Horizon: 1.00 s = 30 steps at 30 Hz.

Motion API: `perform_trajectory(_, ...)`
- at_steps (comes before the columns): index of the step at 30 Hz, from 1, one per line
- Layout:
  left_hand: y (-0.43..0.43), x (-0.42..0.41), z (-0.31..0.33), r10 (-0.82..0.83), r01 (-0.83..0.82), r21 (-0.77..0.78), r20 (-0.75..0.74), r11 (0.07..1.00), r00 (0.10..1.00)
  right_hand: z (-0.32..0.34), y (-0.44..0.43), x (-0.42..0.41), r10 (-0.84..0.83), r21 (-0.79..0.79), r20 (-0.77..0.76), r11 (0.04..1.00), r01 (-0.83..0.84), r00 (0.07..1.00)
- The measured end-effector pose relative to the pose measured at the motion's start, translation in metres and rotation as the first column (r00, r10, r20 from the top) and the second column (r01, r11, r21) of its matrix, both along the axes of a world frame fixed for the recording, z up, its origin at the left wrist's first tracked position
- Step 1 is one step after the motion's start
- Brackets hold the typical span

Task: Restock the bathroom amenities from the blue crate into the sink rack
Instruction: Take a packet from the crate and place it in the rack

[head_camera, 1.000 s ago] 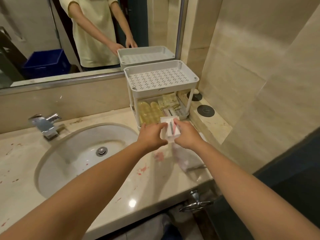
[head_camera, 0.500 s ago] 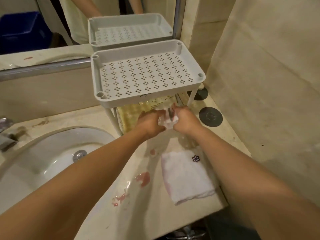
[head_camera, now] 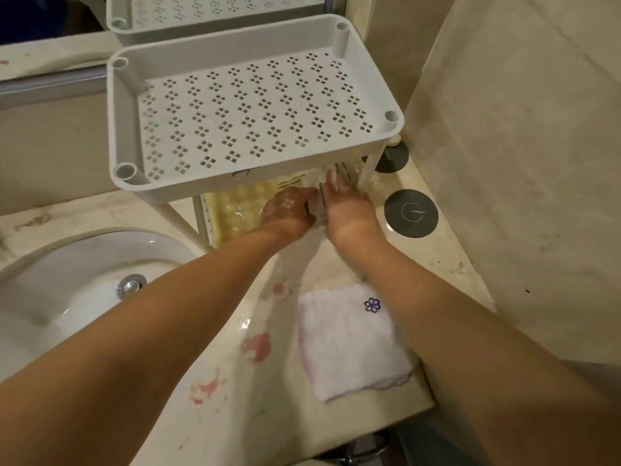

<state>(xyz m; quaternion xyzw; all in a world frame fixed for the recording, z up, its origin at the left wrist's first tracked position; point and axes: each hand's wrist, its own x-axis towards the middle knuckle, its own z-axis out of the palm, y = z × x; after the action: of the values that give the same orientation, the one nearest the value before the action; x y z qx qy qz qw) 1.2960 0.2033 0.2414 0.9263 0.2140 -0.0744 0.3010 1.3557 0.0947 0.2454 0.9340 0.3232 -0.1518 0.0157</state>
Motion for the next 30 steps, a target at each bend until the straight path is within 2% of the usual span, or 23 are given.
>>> perform_trajectory(7,-0.005,0.007,-0.002,-0.004,0.007,0.060,-0.045,0.998,0.999,-0.007,-0.003,0.001,0.014,0.008,-0.009,1.000,-0.013,1.000)
perform_trajectory(14,-0.003,0.010,-0.010,-0.096,0.109,0.166,-0.085,0.980,0.992,-0.006,-0.011,-0.005,0.093,-0.124,0.009,0.988,-0.091,0.996)
perform_trajectory(18,-0.003,0.010,-0.016,-0.123,0.145,0.212,-0.114,0.966,0.986,-0.007,-0.019,-0.012,0.110,-0.144,0.050,0.984,-0.102,0.993)
perform_trajectory(22,-0.002,0.006,-0.019,-0.150,0.184,0.229,-0.156,0.956,0.976,-0.005,-0.020,-0.012,0.121,-0.173,-0.005,0.978,-0.120,0.993)
perform_trajectory(26,-0.002,-0.002,-0.015,-0.161,0.186,0.221,-0.123,0.957,0.979,0.003,-0.018,-0.010,0.082,-0.131,-0.090,0.987,-0.093,0.993)
perform_trajectory(30,-0.003,-0.017,-0.006,-0.118,0.131,0.196,-0.076,0.972,0.990,0.012,-0.025,-0.020,0.079,-0.058,-0.056,0.995,-0.082,0.995)
